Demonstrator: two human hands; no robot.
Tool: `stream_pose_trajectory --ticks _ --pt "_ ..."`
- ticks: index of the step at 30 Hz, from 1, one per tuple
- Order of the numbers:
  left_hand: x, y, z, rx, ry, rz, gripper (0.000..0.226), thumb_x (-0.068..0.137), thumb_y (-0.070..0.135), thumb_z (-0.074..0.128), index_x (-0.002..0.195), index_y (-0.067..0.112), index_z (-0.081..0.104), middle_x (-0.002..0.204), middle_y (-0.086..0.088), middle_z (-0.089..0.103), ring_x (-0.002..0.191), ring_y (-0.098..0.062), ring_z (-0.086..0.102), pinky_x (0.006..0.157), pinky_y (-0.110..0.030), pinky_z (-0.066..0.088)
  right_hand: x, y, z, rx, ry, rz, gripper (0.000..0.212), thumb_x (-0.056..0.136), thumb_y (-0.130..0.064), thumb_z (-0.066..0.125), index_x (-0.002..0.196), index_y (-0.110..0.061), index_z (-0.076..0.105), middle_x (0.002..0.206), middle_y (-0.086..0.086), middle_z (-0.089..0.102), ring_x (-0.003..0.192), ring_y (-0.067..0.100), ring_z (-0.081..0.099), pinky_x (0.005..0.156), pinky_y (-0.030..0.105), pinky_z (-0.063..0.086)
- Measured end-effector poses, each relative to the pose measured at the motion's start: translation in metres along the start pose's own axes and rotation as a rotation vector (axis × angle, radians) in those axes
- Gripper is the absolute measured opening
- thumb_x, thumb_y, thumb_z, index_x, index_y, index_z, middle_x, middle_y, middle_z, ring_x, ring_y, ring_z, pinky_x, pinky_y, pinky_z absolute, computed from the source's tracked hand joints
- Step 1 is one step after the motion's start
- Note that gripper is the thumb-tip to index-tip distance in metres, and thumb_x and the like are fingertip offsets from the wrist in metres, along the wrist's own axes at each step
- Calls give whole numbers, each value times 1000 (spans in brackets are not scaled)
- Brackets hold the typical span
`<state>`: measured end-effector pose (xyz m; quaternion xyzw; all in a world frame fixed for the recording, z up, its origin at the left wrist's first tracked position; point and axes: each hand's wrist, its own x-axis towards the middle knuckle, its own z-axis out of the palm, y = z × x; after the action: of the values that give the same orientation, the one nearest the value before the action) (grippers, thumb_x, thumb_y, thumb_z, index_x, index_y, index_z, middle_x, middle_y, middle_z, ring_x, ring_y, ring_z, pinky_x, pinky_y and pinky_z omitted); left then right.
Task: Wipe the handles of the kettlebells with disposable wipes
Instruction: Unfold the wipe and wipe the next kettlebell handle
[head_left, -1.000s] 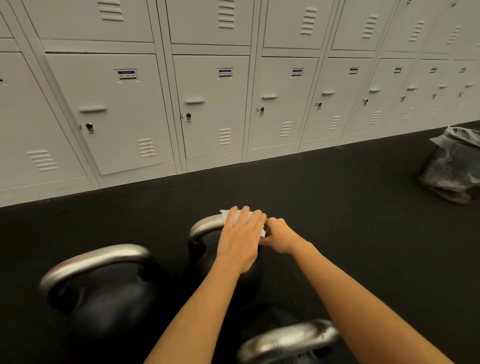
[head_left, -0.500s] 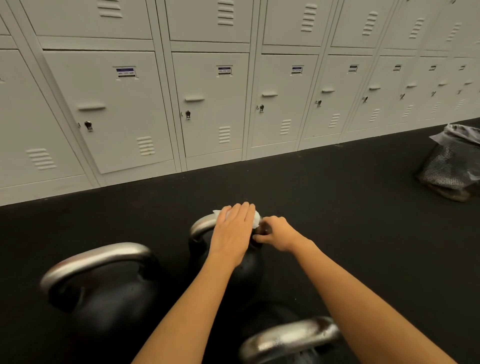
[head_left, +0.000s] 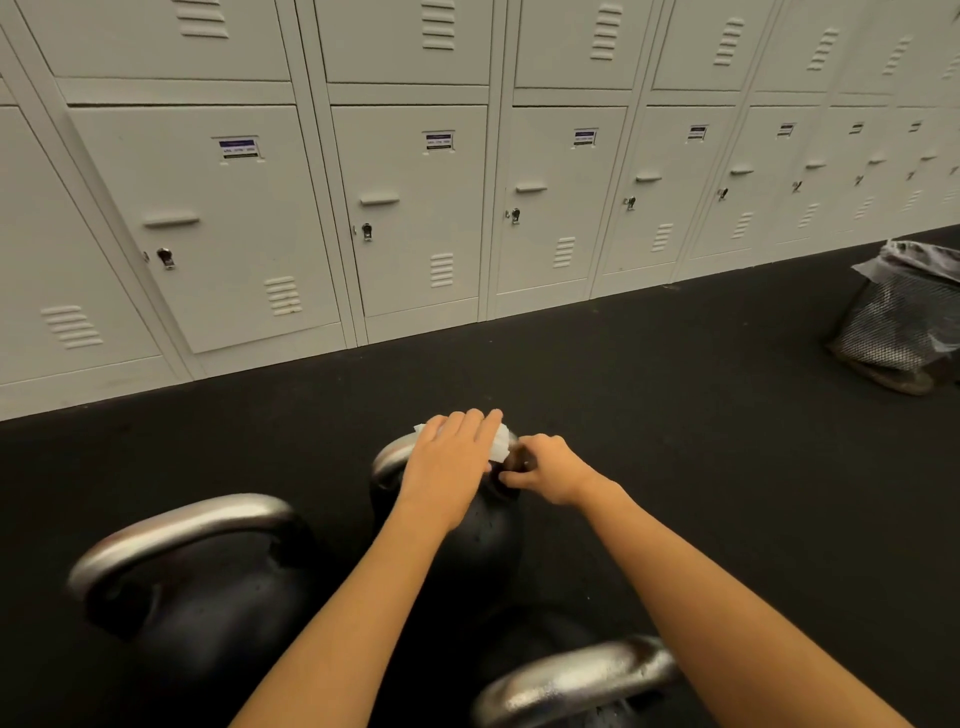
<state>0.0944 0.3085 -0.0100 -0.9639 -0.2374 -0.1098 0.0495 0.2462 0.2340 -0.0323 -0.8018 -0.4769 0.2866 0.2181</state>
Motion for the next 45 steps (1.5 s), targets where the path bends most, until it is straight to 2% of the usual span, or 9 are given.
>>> stream_pose_trajectory --ticks 5,8,15,21,28,32,37,41,45 --pt "-8 -1 -1 -155 81 -53 69 93 7 49 153 22 18 154 2 33 142 -15 28 117 -31 14 1 1 2 22 17 4 20 86 -24 70 100 -17 58 100 4 61 86 17 59 76 30 46" --pt "-4 19 3 -50 63 32 70 94 8 46 154 19 12 161 0 17 149 -18 12 120 -36 4 2 0 2 24 15 5 28 88 -21 69 112 -10 59 107 7 64 94 19 61 86 34 50" --pt "-9 20 16 91 39 146 74 94 12 46 155 15 4 163 -3 7 150 -22 2 117 -40 -10 -1 0 2 -64 22 10 31 92 -16 63 120 -6 55 116 10 62 105 25 61 91 35 50" --pt "-24 -5 20 -22 107 116 82 81 12 65 152 26 26 158 3 28 146 -20 25 116 -47 28 1 0 3 -18 7 -18 30 89 -24 68 116 -13 59 110 6 64 95 18 61 85 30 50" --pt "-23 -1 20 13 87 130 83 78 7 67 151 23 30 158 3 29 147 -22 23 115 -48 29 1 0 4 -19 0 -26 28 90 -23 67 114 -12 59 108 5 64 96 18 62 86 31 51" --pt "-29 -12 18 -12 106 93 88 77 5 68 152 25 27 159 4 25 146 -21 24 115 -46 28 2 1 5 -17 8 -11 25 90 -24 67 110 -12 59 99 2 59 86 16 57 78 28 46" --pt "-22 4 22 -17 116 59 87 79 2 63 153 25 24 160 3 25 148 -23 19 117 -48 25 3 -1 5 -29 3 3 31 89 -23 67 117 -13 58 109 6 63 96 19 61 89 33 51" --pt "-11 19 24 69 47 112 78 94 10 45 155 22 -2 164 3 -2 149 -22 -11 121 -48 -3 3 0 4 -69 14 18 32 91 -19 65 119 -8 58 108 10 64 95 22 61 83 32 49" --pt "-5 26 23 156 19 172 74 96 12 41 154 17 -5 164 -1 -3 149 -25 -13 116 -45 -14 2 8 7 -57 24 49 26 92 -16 63 115 -5 58 107 12 65 90 19 58 80 31 47"
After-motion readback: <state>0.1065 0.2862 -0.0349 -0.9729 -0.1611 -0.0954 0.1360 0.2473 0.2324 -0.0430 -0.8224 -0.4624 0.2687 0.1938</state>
